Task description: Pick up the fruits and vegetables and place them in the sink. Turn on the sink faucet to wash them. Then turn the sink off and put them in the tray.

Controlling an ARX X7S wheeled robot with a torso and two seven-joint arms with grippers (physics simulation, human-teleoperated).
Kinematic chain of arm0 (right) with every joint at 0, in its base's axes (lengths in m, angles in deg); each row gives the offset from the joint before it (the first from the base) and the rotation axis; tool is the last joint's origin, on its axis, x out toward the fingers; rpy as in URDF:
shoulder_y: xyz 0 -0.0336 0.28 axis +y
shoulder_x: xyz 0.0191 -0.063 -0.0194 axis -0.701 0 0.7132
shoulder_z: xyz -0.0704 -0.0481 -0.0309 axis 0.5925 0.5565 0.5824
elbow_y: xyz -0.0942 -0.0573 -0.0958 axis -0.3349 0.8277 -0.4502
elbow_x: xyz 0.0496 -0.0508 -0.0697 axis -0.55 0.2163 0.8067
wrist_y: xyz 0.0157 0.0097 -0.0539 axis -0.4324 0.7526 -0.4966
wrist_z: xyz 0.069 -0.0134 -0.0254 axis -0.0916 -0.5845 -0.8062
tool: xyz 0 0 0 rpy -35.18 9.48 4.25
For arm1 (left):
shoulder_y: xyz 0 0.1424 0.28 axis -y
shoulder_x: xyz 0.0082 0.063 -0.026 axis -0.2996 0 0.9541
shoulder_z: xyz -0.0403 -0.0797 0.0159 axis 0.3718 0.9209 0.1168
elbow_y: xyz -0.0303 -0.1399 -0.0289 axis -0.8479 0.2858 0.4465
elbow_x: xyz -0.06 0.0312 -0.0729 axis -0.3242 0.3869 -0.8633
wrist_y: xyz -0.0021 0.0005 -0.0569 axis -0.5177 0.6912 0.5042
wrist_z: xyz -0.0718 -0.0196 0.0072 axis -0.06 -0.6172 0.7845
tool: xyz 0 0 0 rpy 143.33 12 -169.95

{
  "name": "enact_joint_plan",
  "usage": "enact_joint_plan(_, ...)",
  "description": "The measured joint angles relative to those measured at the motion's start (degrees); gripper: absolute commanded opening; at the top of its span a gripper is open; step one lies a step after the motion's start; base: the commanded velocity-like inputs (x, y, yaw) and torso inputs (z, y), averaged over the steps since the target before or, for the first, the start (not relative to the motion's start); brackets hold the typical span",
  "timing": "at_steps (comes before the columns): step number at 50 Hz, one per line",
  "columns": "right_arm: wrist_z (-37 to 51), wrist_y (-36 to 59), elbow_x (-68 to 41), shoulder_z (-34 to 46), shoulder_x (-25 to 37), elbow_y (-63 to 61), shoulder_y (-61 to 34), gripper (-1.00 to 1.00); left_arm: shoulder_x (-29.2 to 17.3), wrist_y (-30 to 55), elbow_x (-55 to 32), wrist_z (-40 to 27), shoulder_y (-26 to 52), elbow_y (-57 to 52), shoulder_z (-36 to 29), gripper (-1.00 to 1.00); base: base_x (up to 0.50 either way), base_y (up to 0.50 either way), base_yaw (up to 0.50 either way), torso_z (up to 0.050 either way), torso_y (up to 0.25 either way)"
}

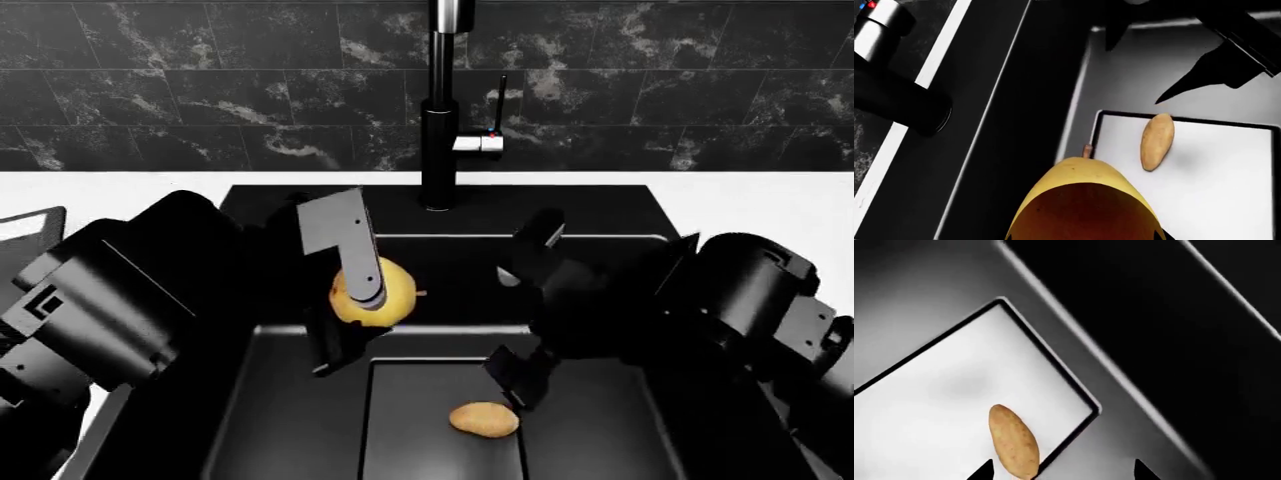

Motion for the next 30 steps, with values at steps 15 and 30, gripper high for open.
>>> enact_joint_plan(15,5.0,4.1,-4.5,-4.1,7.4,-10.2,-4.7,1.00,2.6,-2.7,2.9,-0.5,-2.6,4.4,-5.7,-1.00,0.04,0.00,0.00,0.000,0.000)
enact_joint_plan(30,6.0,4.5,-5.0,-4.7,9.6,-13.2,-5.8,1.00,5.5,-5.7,4.4,0.3,-5.0,9.4,-10.3,-1.00,0.04,0.00,0.00,0.000,0.000)
